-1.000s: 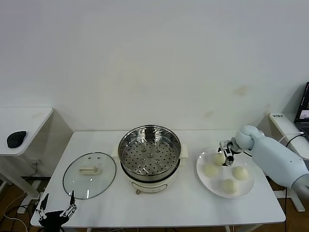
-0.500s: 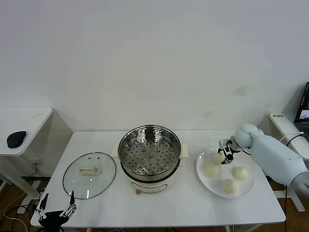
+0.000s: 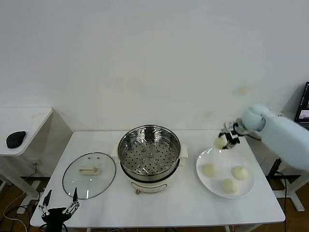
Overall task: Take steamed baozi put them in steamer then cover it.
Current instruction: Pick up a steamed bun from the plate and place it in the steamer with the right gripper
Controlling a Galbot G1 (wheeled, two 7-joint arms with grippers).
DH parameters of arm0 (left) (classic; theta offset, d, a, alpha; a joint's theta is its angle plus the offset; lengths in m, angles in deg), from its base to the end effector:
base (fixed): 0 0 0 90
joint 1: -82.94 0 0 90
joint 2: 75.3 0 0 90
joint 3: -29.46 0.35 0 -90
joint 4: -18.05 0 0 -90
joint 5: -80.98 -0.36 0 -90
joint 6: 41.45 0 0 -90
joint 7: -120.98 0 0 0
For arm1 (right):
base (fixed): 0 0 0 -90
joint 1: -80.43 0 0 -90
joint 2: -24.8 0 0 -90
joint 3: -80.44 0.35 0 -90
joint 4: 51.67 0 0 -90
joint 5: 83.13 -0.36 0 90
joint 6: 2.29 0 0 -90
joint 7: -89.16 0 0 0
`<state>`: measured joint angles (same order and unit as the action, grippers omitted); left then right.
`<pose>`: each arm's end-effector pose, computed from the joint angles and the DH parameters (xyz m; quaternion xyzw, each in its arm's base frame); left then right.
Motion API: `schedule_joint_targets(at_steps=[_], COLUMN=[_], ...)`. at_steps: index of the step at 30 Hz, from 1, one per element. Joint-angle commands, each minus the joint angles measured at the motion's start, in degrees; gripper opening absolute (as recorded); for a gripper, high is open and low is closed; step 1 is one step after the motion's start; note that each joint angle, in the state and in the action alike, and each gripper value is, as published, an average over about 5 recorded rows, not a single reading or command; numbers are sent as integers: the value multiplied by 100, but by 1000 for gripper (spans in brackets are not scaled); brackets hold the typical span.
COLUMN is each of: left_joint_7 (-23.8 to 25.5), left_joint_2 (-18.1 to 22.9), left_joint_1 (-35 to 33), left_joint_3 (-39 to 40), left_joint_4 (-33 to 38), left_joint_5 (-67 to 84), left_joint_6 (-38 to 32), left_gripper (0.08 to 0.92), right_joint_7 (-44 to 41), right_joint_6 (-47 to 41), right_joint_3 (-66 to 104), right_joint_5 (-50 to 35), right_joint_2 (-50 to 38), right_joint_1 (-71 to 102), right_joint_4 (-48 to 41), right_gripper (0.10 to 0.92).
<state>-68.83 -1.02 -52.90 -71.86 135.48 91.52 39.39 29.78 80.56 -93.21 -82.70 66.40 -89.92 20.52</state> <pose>0.1033 0.1103 -0.3364 0.0893 -0.9908 -0.0831 0.0579 0.5586 -0.1179 -0.0565 0.4688 -0.5689 0.6203 0.2678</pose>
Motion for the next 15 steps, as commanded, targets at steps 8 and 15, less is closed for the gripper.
schedule_joint_targets(at_steps=[8, 15], left_joint_7=[24, 42], left_joint_2=[-84, -112], left_joint_1=[80, 110], left_joint_3=[-47, -189], left_joint_4=[24, -15], left_joint_5=[34, 69], left_joint_6=[17, 2], left_gripper=[823, 823], right_joint_7=[669, 767], right_joint_6=[504, 1449], right_joint_3=[-1777, -2266], right_joint_5=[-1679, -1379], right_joint_2=[1368, 2438], right_joint_1=[-1889, -1855], right_joint_4=[567, 305], right_gripper=[619, 619])
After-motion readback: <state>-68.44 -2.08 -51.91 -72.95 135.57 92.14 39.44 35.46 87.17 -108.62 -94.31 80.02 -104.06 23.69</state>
